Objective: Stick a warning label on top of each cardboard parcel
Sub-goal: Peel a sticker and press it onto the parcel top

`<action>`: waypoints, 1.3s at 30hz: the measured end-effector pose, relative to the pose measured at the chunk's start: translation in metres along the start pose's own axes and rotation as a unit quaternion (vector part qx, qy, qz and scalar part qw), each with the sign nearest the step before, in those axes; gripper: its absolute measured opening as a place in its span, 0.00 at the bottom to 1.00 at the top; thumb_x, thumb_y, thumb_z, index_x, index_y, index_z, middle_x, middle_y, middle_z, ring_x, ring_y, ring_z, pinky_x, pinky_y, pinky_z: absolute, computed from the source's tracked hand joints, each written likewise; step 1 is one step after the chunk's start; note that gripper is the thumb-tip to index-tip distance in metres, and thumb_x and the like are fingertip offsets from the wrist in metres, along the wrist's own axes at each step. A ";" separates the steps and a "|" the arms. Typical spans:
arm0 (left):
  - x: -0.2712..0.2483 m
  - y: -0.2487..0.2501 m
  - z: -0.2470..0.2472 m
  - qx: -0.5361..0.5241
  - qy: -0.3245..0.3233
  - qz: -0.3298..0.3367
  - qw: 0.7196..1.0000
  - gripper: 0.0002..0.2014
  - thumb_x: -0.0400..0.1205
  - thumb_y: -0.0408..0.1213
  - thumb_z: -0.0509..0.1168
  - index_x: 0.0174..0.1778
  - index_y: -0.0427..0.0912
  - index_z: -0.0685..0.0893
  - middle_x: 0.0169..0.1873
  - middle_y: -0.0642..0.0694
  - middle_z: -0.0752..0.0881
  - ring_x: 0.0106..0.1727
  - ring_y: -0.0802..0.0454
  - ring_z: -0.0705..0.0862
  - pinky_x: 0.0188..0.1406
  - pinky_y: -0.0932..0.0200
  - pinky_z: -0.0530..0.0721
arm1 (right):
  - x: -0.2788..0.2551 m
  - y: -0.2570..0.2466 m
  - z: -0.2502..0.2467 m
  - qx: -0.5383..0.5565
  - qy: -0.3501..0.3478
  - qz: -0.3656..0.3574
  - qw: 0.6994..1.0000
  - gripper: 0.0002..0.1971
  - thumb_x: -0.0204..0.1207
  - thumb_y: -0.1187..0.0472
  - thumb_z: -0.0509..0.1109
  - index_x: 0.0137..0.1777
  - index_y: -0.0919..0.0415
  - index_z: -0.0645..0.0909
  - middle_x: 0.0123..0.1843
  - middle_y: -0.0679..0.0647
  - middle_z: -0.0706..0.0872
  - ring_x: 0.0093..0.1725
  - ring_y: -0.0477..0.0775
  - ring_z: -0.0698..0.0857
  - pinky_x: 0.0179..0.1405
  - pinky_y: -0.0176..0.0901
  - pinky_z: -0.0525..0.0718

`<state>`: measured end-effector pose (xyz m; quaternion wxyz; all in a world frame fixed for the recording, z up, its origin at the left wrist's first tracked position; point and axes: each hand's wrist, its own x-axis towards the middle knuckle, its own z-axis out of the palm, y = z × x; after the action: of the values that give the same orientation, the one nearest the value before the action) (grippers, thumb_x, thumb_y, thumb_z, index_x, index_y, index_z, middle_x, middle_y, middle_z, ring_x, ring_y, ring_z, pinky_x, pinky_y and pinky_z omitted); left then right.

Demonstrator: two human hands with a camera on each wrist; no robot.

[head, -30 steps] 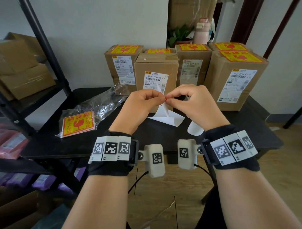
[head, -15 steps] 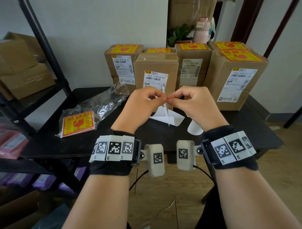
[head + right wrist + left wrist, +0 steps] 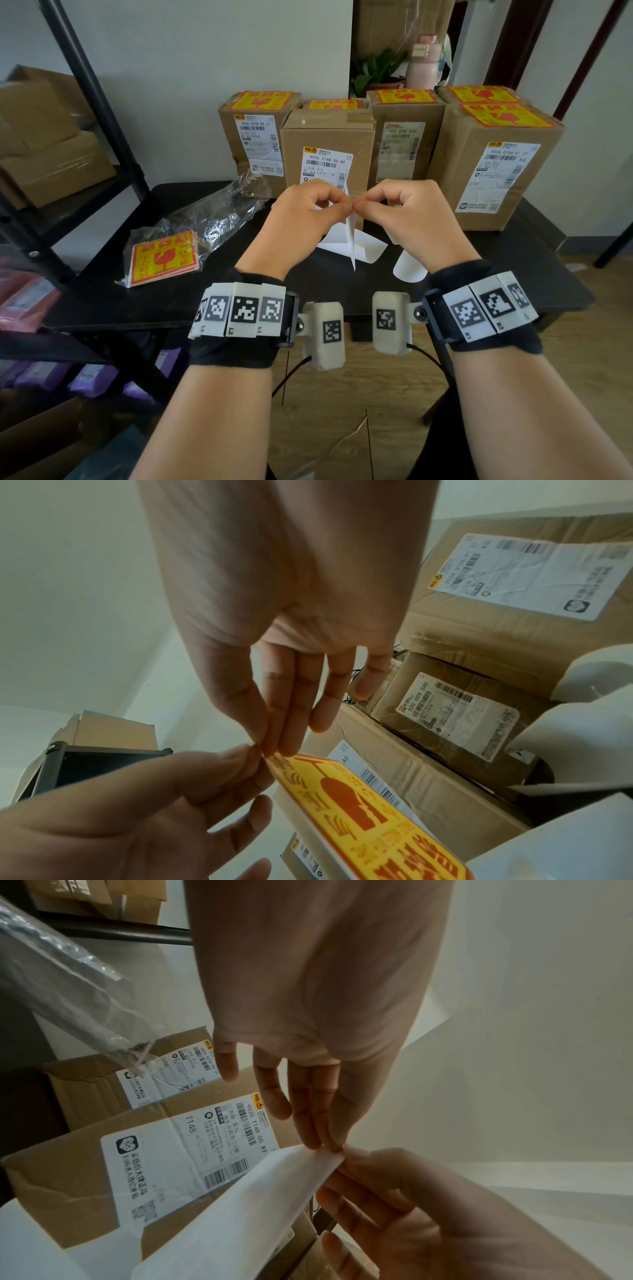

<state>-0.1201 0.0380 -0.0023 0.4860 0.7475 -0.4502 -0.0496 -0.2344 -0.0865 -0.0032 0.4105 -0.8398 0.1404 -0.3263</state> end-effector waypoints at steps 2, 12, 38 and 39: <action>0.000 0.002 -0.001 -0.013 -0.006 -0.014 1.000 0.05 0.82 0.41 0.68 0.44 0.47 0.89 0.43 0.56 0.86 0.47 0.61 0.82 0.45 0.70 0.75 | 0.000 0.000 -0.001 0.004 -0.004 -0.002 1.000 0.05 0.76 0.62 0.75 0.46 0.60 0.92 0.41 0.50 0.90 0.37 0.32 0.82 0.39 0.20 0.76; -0.001 0.007 0.000 -0.025 -0.005 -0.052 0.998 0.06 0.83 0.41 0.67 0.43 0.49 0.88 0.44 0.46 0.89 0.51 0.46 0.85 0.46 0.61 0.80 | 0.004 0.003 0.001 -0.042 -0.005 -0.020 0.999 0.05 0.73 0.62 0.77 0.48 0.58 0.92 0.43 0.46 0.90 0.46 0.38 0.85 0.46 0.27 0.79; 0.002 0.005 0.005 -0.015 0.018 -0.004 1.000 0.06 0.82 0.33 0.63 0.43 0.37 0.84 0.41 0.44 0.86 0.37 0.51 0.79 0.34 0.72 0.75 | 0.001 0.004 0.003 0.107 0.049 0.064 0.991 0.05 0.76 0.62 0.73 0.44 0.61 0.90 0.41 0.55 0.90 0.39 0.43 0.86 0.40 0.28 0.82; 0.002 0.006 0.006 -0.032 0.021 -0.016 0.999 0.07 0.82 0.32 0.62 0.44 0.34 0.82 0.42 0.39 0.85 0.36 0.51 0.77 0.29 0.75 0.73 | 0.002 0.006 0.003 0.099 0.056 0.069 0.991 0.05 0.77 0.61 0.72 0.44 0.59 0.89 0.42 0.54 0.90 0.41 0.44 0.86 0.41 0.30 0.82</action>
<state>-0.1255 0.0323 -0.0002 0.5181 0.7396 -0.4259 -0.0565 -0.2308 -0.0895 -0.0079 0.5043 -0.7639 0.1876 -0.3562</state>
